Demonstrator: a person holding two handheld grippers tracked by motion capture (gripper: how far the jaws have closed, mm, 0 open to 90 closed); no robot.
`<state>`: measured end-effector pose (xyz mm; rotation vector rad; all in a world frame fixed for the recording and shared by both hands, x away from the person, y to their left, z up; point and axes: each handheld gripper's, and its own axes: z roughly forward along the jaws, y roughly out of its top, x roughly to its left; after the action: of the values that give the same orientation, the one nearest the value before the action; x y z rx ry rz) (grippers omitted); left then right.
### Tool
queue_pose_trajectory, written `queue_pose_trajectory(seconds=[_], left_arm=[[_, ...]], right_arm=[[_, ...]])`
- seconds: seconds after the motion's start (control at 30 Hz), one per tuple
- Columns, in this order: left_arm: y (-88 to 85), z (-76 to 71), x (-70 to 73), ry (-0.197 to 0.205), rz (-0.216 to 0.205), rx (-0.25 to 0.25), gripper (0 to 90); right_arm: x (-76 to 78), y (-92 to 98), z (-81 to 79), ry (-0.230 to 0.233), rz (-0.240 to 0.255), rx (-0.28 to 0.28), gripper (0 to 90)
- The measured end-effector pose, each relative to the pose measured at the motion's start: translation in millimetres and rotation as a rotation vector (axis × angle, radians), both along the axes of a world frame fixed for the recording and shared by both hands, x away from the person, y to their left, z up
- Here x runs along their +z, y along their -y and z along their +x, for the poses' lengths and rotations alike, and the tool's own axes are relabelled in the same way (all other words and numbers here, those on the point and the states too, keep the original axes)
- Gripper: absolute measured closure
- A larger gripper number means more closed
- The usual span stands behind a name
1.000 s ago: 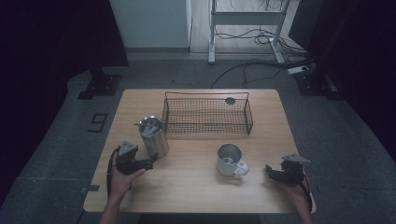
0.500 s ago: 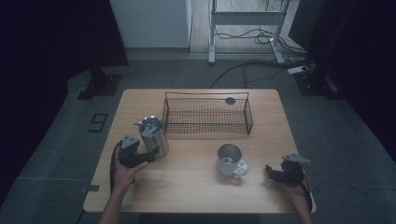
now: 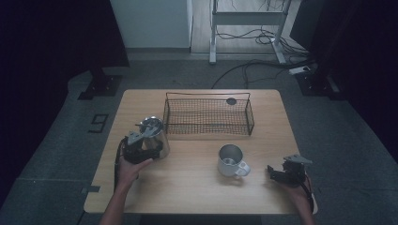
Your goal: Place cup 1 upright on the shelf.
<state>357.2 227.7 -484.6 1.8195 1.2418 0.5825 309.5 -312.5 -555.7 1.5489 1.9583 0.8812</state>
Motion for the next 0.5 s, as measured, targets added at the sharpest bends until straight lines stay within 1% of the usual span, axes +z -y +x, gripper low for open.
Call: queue_pose_trajectory(seconds=[0.1,0.23,0.33,0.4,0.43,0.5], left_arm=[[1.7,2.8,-1.0,0.002,0.010,0.007,4.8],[3.8,6.5,-1.6,0.004,0.011,0.014,4.8],[4.3,8.4,-1.3,0.003,0.016,0.012,4.0],[5.5,10.2,-1.7,0.006,0.015,0.013,3.7],[6.8,11.9,-2.9,0.015,0.021,0.015,3.1],[7.7,12.7,-3.7,0.019,0.017,0.019,2.8]], right_arm=[[0.0,0.0,0.0,0.000,0.000,0.000,14.0],[0.0,0.0,0.0,0.000,0.000,0.000,14.0],[0.0,0.0,0.0,0.000,0.000,0.000,14.0],[0.0,0.0,0.0,0.000,0.000,0.000,14.0],[0.0,0.0,0.0,0.000,0.000,0.000,14.0],[0.0,0.0,0.0,0.000,0.000,0.000,14.0]])
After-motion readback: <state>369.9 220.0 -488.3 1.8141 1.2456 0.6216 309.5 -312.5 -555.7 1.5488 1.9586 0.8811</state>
